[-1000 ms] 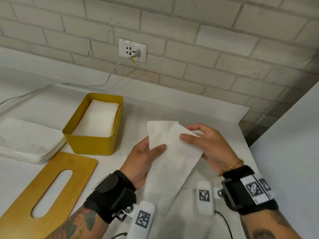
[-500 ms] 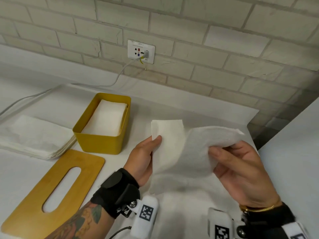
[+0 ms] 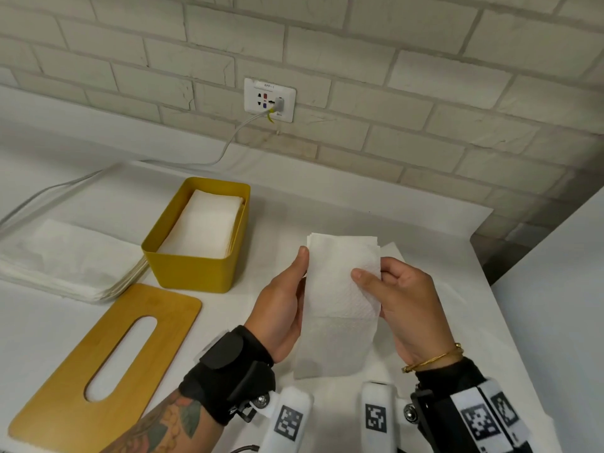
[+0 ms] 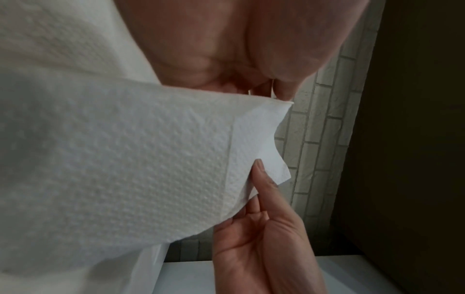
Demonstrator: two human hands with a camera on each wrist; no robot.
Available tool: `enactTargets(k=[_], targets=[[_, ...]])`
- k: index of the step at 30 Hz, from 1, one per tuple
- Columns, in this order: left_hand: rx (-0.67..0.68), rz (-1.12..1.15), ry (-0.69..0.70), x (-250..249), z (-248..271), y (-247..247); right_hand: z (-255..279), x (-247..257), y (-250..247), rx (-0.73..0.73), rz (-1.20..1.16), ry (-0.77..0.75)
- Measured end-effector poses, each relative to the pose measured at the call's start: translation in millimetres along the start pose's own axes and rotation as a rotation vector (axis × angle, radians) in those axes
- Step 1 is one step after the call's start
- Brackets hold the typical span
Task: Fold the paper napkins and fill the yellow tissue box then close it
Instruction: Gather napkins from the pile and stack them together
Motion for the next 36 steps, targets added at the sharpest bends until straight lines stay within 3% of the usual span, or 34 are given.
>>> enactTargets(k=[12, 17, 23, 27, 33, 36], targets=[[0.013, -0.141, 0.079, -0.9, -6.2, -5.6, -6.6, 1.3, 1.0, -0.002, 0.002, -0.019], [-0.011, -0.199, 0.13, -2.6, -7.0, -6.7, -11.2, -5.7, -5.0, -0.15, -0.026, -0.073], [-0.004, -0.195, 0.17, -8.4, -9.0, -6.0, -9.8, -17.4, 11.3, 0.166, -0.201, 0.082], [0.016, -0.26, 0.16, -9.7, -9.9, -9.4, -14.5, -18.3, 5.5, 0.043, -0.213, 0.081], [-0.043, -0.241, 0.186, -20.5, -7.4, -14.1, -2.2, -29.4, 18.6, 0.243, -0.145, 0.118], [-0.106, -0.32, 0.262, -29.2, -4.6, -18.3, 1.2, -37.0, 36.4, 0.221, 0.013, 0.051]])
Point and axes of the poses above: each hand's wrist, its own z-axis away from the middle knuckle, its own y-axis out of the palm, x = y × z, the point moved 4 cm from there along -z, towards the middle knuckle, and after that the axes turned 15 degrees about y, right-handed, at the moved point
